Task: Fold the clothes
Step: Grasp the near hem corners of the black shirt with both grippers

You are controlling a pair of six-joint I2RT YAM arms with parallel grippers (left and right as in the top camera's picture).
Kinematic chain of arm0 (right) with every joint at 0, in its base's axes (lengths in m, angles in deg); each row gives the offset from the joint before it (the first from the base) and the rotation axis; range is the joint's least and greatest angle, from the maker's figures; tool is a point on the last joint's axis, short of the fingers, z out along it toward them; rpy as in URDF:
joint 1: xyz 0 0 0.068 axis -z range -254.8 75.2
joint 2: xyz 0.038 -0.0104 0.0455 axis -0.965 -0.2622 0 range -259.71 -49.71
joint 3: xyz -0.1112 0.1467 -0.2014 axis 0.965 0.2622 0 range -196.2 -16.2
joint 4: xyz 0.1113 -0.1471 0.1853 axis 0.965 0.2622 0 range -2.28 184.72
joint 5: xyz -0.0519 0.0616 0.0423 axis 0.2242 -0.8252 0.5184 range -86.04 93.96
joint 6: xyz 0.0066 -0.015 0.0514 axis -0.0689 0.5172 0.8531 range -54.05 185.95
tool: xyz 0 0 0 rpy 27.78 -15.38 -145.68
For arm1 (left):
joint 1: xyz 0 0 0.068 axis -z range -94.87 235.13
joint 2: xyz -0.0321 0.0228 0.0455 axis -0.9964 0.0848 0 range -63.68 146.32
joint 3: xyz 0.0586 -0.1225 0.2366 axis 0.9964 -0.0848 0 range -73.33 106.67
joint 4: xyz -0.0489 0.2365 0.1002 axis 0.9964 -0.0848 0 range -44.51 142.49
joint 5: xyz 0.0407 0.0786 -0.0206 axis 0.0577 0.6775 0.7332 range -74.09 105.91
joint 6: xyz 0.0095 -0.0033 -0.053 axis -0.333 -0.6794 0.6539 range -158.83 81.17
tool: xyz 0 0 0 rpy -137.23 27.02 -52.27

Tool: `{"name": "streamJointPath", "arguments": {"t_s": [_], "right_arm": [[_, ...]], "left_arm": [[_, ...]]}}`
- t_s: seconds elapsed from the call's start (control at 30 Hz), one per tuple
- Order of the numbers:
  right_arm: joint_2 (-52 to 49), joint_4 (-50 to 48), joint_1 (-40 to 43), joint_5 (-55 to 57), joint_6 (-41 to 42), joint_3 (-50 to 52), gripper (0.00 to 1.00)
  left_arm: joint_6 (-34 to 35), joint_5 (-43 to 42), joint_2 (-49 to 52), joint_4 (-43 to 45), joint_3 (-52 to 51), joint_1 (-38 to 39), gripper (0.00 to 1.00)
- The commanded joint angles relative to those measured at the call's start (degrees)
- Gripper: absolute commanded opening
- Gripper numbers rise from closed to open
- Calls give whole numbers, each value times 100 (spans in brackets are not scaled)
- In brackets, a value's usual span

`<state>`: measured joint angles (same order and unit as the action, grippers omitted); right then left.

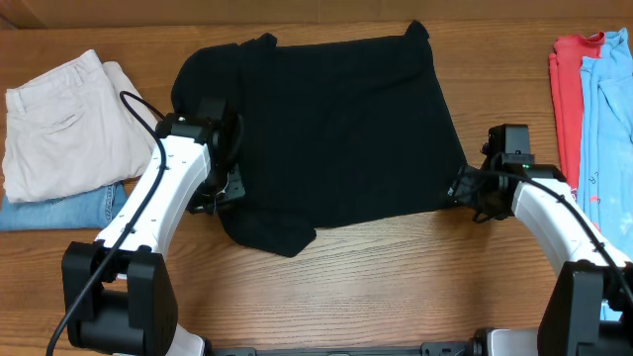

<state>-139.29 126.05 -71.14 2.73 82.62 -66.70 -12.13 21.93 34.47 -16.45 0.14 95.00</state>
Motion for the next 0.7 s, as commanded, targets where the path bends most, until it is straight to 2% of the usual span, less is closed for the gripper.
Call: {"name": "streamJointPath", "arguments": {"t_s": [0.0, 0.2, 0.53, 0.6, 0.67], "right_arm": [[-4, -229, 24, 76, 278, 190, 65], [-9, -697, 24, 334, 599, 612, 66], [-15, -1926, 22, 332, 612, 1209, 65], [-20, -1965, 22, 332, 614, 1220, 60], [-24, -1956, 22, 332, 612, 1220, 50]], "left_arm": [[79, -9, -35, 0, -15, -9, 4], [76, -7, -35, 2, -15, -9, 4], [79, -9, -33, 37, -15, -9, 4], [79, -9, -33, 37, -15, -9, 4], [79, -9, -35, 35, -15, -9, 4]]}}
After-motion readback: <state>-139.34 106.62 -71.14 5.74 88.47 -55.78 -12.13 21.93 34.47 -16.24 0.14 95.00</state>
